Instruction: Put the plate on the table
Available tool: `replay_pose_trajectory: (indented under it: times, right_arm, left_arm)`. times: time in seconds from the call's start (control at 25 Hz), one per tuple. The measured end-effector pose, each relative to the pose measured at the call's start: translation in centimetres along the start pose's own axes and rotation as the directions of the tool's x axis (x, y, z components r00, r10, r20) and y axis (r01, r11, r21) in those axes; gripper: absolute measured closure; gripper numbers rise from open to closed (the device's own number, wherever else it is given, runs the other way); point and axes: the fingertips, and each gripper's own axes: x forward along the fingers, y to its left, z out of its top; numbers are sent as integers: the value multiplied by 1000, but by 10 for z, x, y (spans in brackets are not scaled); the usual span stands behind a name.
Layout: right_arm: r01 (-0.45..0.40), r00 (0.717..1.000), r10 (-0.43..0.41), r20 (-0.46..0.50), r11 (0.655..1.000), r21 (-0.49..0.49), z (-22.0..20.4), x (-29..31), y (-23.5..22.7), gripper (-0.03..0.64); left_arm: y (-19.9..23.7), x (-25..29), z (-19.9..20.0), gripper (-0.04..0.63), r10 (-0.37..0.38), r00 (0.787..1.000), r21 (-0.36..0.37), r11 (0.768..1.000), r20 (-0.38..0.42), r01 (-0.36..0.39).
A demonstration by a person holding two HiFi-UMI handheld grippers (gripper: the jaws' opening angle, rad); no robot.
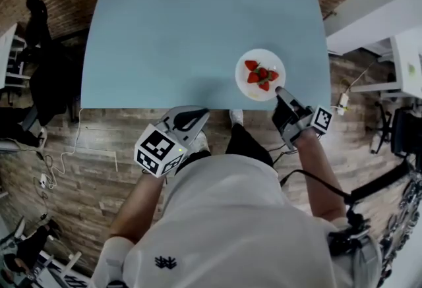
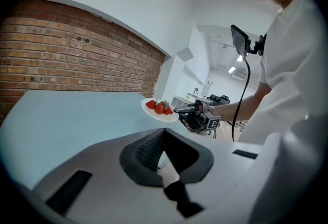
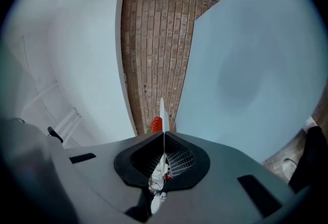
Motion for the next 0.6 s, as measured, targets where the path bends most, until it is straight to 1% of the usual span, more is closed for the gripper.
replay_pose_trajectory:
  times: [0.16, 0.4, 0.48, 0.6]
  right_arm:
    - [20, 1000, -20, 21, 1000, 3, 59, 23, -19, 603]
    - [63, 998, -63, 26, 998, 15, 149, 51, -54, 603]
    - [92, 995, -93, 21, 995, 27, 177, 59, -73, 603]
    - [131, 991, -132, 16, 990, 61, 227, 76, -108, 603]
  left_arm:
    - [24, 29, 23, 595, 7, 1000, -25, 1000, 3, -7]
    - [50, 77, 69, 595, 49, 999, -44, 998, 20, -48]
    - [58, 95, 80, 595, 61, 998, -60, 996, 8, -60]
    - [74, 134, 93, 595, 77, 996, -82, 993, -37, -80]
